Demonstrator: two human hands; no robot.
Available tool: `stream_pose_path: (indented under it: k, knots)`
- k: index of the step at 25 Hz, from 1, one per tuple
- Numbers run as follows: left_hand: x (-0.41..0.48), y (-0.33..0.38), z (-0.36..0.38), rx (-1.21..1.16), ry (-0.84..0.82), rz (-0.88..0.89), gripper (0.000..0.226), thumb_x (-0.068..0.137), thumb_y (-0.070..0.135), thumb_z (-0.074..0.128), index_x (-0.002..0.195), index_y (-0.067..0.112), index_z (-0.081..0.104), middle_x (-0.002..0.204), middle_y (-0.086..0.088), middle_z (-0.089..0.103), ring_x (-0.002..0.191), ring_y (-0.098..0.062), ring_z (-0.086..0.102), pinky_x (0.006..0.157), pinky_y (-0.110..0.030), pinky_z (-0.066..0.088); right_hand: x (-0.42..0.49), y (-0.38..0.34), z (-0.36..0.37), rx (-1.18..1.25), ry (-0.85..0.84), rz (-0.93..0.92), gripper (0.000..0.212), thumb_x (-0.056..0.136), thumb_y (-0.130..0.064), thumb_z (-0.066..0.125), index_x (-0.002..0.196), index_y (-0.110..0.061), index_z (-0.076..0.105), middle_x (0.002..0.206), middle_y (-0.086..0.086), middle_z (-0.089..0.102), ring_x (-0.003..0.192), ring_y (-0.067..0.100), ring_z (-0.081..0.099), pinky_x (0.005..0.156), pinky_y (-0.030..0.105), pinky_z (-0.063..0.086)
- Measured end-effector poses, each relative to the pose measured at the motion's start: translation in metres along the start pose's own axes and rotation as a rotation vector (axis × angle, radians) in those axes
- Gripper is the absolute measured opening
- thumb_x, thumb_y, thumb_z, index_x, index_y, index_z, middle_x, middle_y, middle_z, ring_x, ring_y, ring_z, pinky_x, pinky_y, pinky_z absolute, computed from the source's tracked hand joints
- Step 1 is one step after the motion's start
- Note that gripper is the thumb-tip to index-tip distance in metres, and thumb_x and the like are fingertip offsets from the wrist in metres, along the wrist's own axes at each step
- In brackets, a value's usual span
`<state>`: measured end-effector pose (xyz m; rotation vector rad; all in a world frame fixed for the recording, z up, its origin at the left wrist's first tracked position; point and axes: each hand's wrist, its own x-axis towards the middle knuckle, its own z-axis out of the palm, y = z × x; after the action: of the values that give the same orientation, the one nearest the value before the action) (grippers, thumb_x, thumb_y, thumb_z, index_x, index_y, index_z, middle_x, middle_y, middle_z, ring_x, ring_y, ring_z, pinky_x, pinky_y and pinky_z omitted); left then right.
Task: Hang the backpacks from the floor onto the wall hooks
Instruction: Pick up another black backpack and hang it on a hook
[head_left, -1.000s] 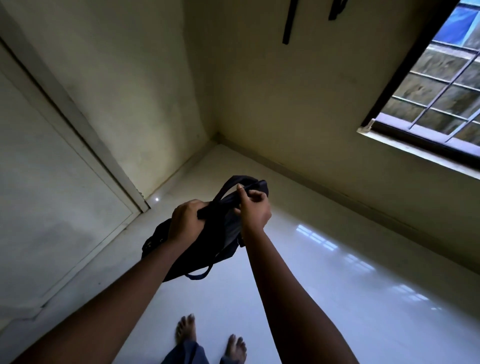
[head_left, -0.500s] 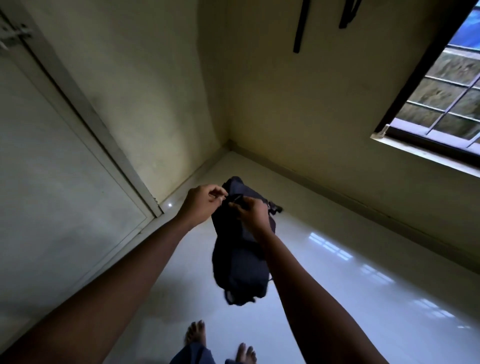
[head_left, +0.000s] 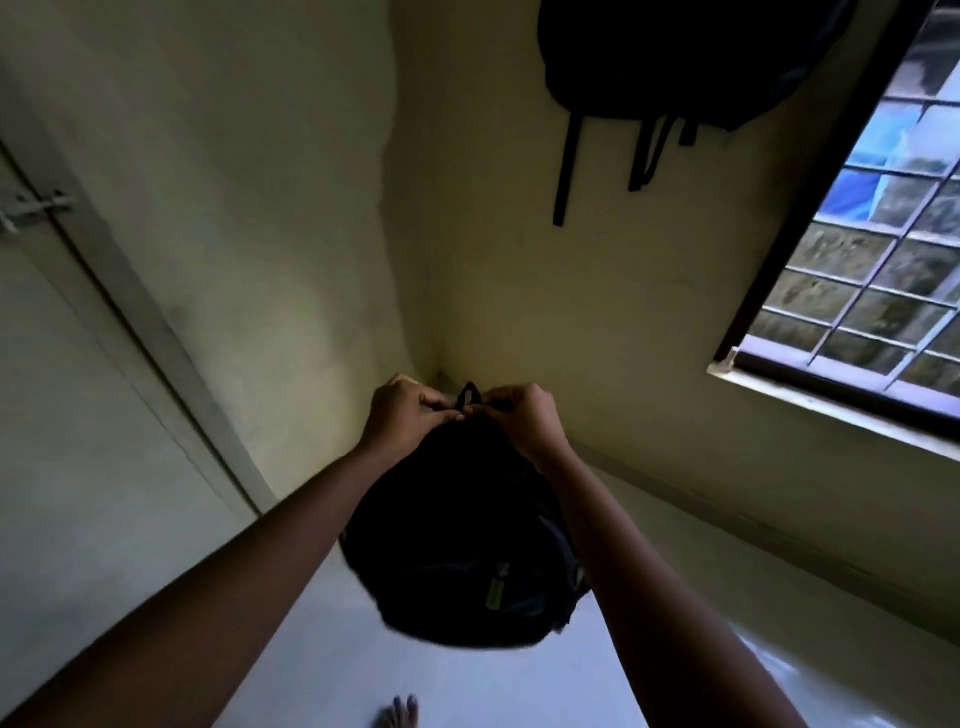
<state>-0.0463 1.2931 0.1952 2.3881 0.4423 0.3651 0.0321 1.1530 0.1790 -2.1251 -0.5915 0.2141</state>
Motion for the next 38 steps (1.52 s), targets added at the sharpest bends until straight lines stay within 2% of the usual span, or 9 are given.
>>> stream_pose_path:
  k: [2, 5, 11, 14, 16, 23, 28, 31, 38]
  knots:
    - [0.031, 0.007, -0.006, -0.072, -0.010, 0.027, 0.023, 0.075, 0.019, 0.073, 0.093, 0.004, 0.075, 0.092, -0.015, 0.075, 0.088, -0.022, 0.069, 0.058, -0.004, 0.039, 0.029, -0.006, -0.009, 0.046, 0.051, 0.022, 0.027, 0.078, -0.027, 0.073, 0.087, -0.002, 0.075, 0.080, 0.010, 0.073, 0.067, 0.007, 0.055, 0.057, 0.020, 0.042]
    - [0.102, 0.019, -0.019, -0.136, 0.027, 0.061, 0.025, 0.079, 0.022, 0.071, 0.098, 0.006, 0.074, 0.098, -0.012, 0.075, 0.084, -0.014, 0.066, 0.068, -0.015, 0.047, 0.089, -0.024, -0.028, 0.070, 0.131, 0.002, 0.026, 0.078, -0.028, 0.073, 0.093, -0.008, 0.075, 0.083, 0.001, 0.072, 0.063, 0.000, 0.056, 0.047, 0.003, 0.037]
    - [0.250, 0.047, -0.060, -0.204, 0.106, 0.159, 0.030, 0.082, 0.028, 0.066, 0.103, 0.006, 0.072, 0.104, -0.012, 0.074, 0.094, -0.022, 0.068, 0.072, -0.021, 0.047, 0.218, -0.084, -0.070, 0.045, 0.270, -0.025, 0.028, 0.078, -0.029, 0.073, 0.098, -0.010, 0.074, 0.093, 0.001, 0.073, 0.072, 0.004, 0.061, 0.048, -0.003, 0.040]
    - [0.329, 0.066, -0.078, -0.232, 0.137, 0.278, 0.029, 0.083, 0.027, 0.065, 0.102, 0.006, 0.072, 0.104, -0.011, 0.074, 0.094, -0.022, 0.069, 0.072, -0.021, 0.046, 0.279, -0.113, -0.096, 0.043, 0.377, -0.066, 0.026, 0.078, -0.030, 0.072, 0.097, -0.012, 0.074, 0.090, -0.002, 0.072, 0.078, 0.007, 0.064, 0.065, 0.013, 0.052]
    - [0.378, 0.090, -0.088, -0.243, 0.158, 0.380, 0.026, 0.084, 0.025, 0.065, 0.099, 0.006, 0.073, 0.103, -0.010, 0.074, 0.094, -0.022, 0.069, 0.072, -0.021, 0.045, 0.314, -0.130, -0.120, 0.061, 0.444, -0.075, 0.022, 0.079, -0.030, 0.071, 0.094, -0.014, 0.074, 0.083, -0.006, 0.070, 0.077, 0.008, 0.064, 0.068, 0.022, 0.055]
    - [0.539, 0.194, -0.134, -0.283, 0.322, 0.669, 0.024, 0.083, 0.025, 0.066, 0.098, 0.007, 0.074, 0.103, -0.011, 0.074, 0.090, -0.024, 0.069, 0.075, -0.030, 0.054, 0.444, -0.193, -0.224, 0.105, 0.681, -0.248, 0.012, 0.076, -0.027, 0.075, 0.078, -0.014, 0.075, 0.066, -0.011, 0.064, 0.061, 0.002, 0.059, 0.048, 0.008, 0.045]
    - [0.633, 0.265, -0.168, -0.325, 0.387, 0.762, 0.023, 0.082, 0.023, 0.067, 0.097, 0.008, 0.074, 0.104, -0.009, 0.074, 0.097, -0.023, 0.067, 0.081, -0.030, 0.053, 0.524, -0.240, -0.298, 0.005, 0.845, -0.323, 0.020, 0.073, -0.029, 0.077, 0.088, -0.015, 0.076, 0.090, -0.001, 0.074, 0.086, 0.012, 0.067, 0.076, 0.029, 0.058]
    - [0.687, 0.300, -0.179, -0.345, 0.444, 0.812, 0.023, 0.081, 0.027, 0.067, 0.096, 0.011, 0.075, 0.103, -0.007, 0.075, 0.095, -0.022, 0.068, 0.082, -0.034, 0.056, 0.565, -0.260, -0.335, -0.045, 0.920, -0.363, 0.023, 0.071, -0.029, 0.079, 0.089, -0.015, 0.076, 0.096, 0.001, 0.074, 0.091, 0.013, 0.067, 0.086, 0.032, 0.056]
    - [0.771, 0.365, -0.198, -0.455, 0.529, 0.883, 0.025, 0.082, 0.030, 0.064, 0.097, 0.012, 0.074, 0.103, -0.007, 0.074, 0.093, -0.023, 0.068, 0.079, -0.033, 0.056, 0.638, -0.294, -0.403, -0.120, 1.056, -0.404, 0.024, 0.073, -0.032, 0.077, 0.091, -0.016, 0.076, 0.096, 0.002, 0.075, 0.091, 0.013, 0.067, 0.081, 0.027, 0.056]
